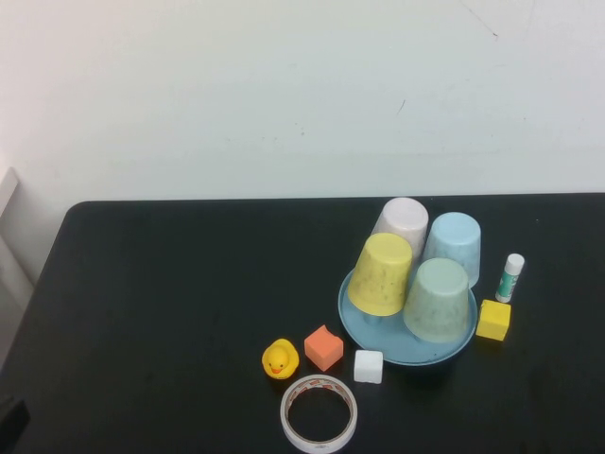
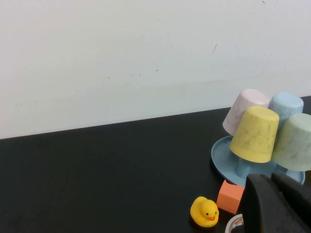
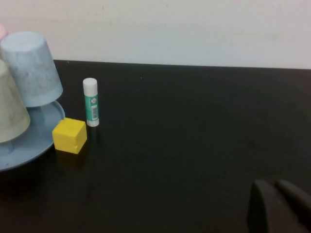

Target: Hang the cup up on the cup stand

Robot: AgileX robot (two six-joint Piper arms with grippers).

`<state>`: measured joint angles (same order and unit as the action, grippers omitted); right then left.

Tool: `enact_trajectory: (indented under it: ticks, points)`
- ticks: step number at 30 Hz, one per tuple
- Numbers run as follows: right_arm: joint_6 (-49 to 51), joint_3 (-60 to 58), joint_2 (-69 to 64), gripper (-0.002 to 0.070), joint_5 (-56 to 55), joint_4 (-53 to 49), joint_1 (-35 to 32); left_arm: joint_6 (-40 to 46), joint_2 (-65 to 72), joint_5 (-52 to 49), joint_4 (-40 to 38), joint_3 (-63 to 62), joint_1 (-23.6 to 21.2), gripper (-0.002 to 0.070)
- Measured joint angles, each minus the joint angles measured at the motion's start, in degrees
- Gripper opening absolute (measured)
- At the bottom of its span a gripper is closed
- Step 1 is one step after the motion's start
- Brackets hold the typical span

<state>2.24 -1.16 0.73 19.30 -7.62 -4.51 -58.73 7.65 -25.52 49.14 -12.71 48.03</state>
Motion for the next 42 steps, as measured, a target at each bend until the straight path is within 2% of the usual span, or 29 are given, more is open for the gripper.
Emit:
enact_trajectory:
  ticks: [26,30,34,39,42]
  points:
    - [0.00,0.00,0.00,-0.0001,0.28,0.14,0.00,0.42,0.00,-0.71,0.00,0.00,0.00,-0.0001]
    - [0.00,0.00,0.00,-0.0001,0.38,0.14,0.00,5.26,-1.40,-5.90,-6.11,0.00,-0.57,-0.0001]
    - [0.00,0.00,0.00,-0.0001,0.38,0.14,0.00,16.11,-5.38,-6.99,-13.46,0.00,-5.79,-0.0001]
    - [0.00,0.00,0.00,-0.0001,0.38,0.14,0.00,37.03,-8.48,-4.64,-26.50,0.13,-18.56,-0.0001]
    - [0.00,0.00,0.00,-0.0001,0.38,0.14,0.00,44.17,-8.48,-1.04,-34.19,1.75,-25.61,-0.0001]
